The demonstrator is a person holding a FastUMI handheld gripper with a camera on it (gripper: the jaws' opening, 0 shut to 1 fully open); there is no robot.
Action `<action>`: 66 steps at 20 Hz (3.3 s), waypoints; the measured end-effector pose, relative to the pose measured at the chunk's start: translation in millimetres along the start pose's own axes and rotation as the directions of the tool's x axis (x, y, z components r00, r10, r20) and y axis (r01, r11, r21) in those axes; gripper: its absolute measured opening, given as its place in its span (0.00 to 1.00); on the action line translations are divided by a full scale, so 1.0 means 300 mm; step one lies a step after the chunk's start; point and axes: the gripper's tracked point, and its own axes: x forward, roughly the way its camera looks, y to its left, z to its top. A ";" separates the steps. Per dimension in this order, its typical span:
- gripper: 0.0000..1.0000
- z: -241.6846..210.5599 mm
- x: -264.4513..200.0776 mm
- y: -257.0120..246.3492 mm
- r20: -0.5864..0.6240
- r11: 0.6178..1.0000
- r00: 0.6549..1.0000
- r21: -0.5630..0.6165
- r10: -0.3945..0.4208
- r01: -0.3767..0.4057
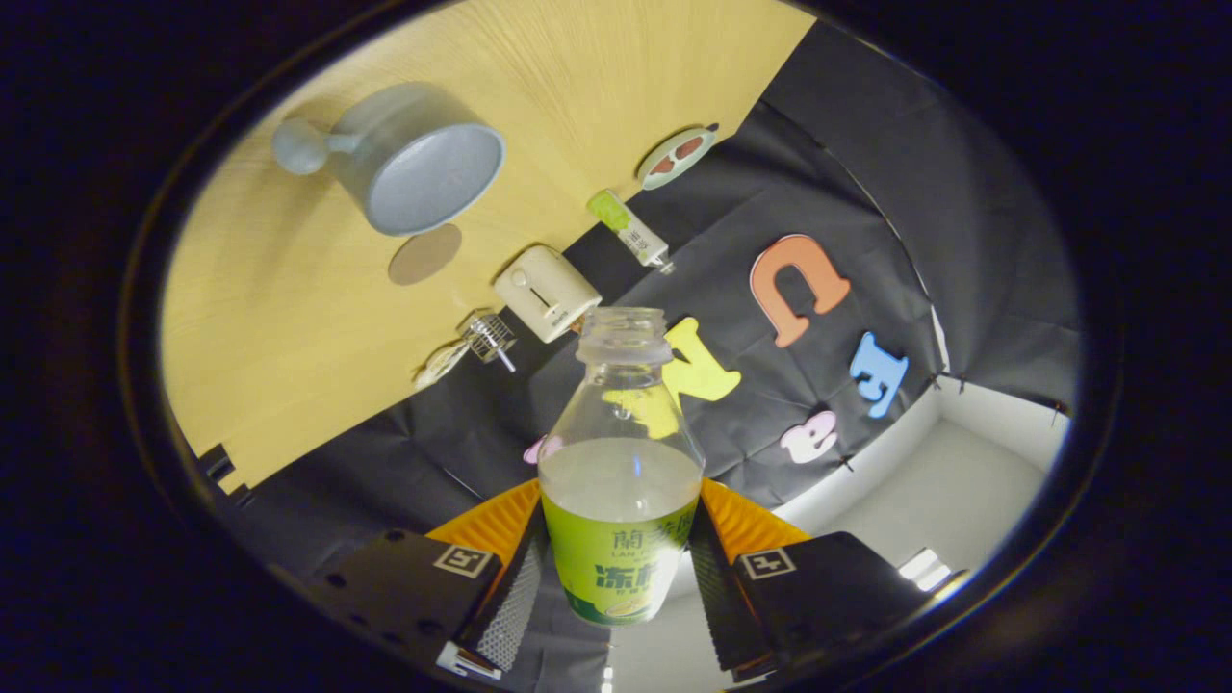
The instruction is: Take the bottle from table, then pour the juice into the cup, finally place the bottle on the coaster
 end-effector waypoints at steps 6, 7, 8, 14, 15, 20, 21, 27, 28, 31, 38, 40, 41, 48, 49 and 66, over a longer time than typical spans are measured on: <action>0.78 -0.031 -0.003 0.016 -0.015 0.996 0.999 0.079 0.029 -0.028; 0.78 -0.045 0.003 0.054 -0.031 0.993 0.998 0.102 0.057 -0.054; 0.78 -0.049 0.005 0.096 -0.039 0.990 0.996 0.120 0.076 -0.071; 0.79 0.008 0.024 0.322 0.023 0.899 0.978 0.388 0.209 -0.202; 0.79 0.025 0.030 0.362 0.054 0.865 0.970 0.443 0.236 -0.235; 0.79 0.102 0.037 0.503 0.162 0.564 0.938 0.763 0.307 -0.316; 0.79 0.120 0.042 0.532 0.187 0.471 0.929 0.819 0.320 -0.328; 0.79 0.247 0.063 0.587 0.350 -0.030 0.895 0.934 0.275 -0.356; 0.79 0.252 0.069 0.579 0.366 -0.098 0.896 0.931 0.251 -0.353; 0.79 0.282 0.057 0.601 0.485 -0.333 0.841 0.855 0.241 -0.398; 0.79 0.205 0.233 0.511 0.609 -0.754 0.788 0.556 0.084 -0.350; 0.79 0.221 0.303 0.522 0.620 -0.756 0.780 0.550 0.084 -0.355; 0.79 0.236 0.335 0.526 0.619 -0.742 0.781 0.563 0.087 -0.364; 0.79 0.437 0.496 0.551 0.657 -0.741 0.752 0.533 0.059 -0.408; 0.79 0.473 0.504 0.553 0.669 -0.749 0.741 0.519 0.056 -0.412; 0.89 0.537 0.494 0.602 0.706 -0.807 0.707 0.447 0.052 -0.387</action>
